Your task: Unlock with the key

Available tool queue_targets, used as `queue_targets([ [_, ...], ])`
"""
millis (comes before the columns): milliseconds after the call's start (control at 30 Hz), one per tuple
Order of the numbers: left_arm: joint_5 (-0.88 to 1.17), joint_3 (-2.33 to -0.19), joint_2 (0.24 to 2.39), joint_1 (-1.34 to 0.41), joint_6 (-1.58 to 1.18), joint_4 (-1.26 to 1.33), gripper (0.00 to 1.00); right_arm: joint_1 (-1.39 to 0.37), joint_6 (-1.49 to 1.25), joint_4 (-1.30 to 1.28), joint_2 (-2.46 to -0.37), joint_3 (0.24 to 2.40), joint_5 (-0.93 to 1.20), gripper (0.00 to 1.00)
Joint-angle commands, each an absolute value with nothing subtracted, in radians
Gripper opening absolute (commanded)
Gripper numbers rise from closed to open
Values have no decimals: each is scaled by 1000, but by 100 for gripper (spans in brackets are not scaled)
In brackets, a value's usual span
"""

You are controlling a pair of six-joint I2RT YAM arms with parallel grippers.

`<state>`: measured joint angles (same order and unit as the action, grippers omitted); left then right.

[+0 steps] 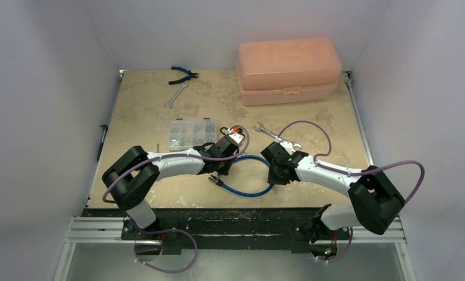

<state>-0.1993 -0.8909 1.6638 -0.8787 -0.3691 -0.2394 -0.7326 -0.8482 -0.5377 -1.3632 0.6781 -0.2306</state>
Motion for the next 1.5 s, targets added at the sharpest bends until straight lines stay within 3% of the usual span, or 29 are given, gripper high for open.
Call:
queue_targets([
  [0,-129,-878,1712,-923,-424,-166,19,-732,-853,-558,-1347,704,-347,24],
  [100,-83,-868,1716,-948,-472,-130,9,-723,-845,-573,-1342,728,-383,24],
  [300,-40,-876,1731,-987,-612,-64,0,-639,-808,-583,-1312,764,-443,24],
  [467,6,-890,1773,-994,-739,52,0,-502,-752,-506,-1295,755,-427,23],
  [867,3,-998,1906,-1018,-1022,91,0,-398,-656,-405,-1452,898,-475,24],
  [1467,35,-1035,1979,-1063,-1118,121,3,-384,-469,-168,-1690,1065,-296,18],
])
